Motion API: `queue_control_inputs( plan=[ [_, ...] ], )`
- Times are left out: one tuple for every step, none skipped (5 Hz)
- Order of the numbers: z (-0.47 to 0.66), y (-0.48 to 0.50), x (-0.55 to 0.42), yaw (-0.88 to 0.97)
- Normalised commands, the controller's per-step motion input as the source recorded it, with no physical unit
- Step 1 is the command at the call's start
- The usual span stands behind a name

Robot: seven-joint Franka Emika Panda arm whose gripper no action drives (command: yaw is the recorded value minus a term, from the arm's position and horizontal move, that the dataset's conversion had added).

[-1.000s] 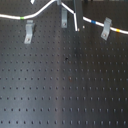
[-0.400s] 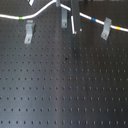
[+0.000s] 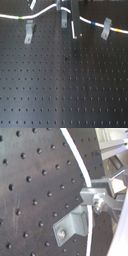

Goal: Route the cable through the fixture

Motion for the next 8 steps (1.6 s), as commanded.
queue_control_inputs(
  plan=[
    [0.29,0.03,-0.119,0.0],
    [0.3,0.11,-0.171,0.03],
    [0.33,0.119,-0.1,0.07],
    [0.37,0.056,-0.054,0.0],
    [0.42,0.108,-0.092,0.0],
    [0.35,0.121,-0.128,0.0],
    [0.32,0.11,-0.114,0.0],
    [0.16,0.069,-0.071,0.0]
  ],
)
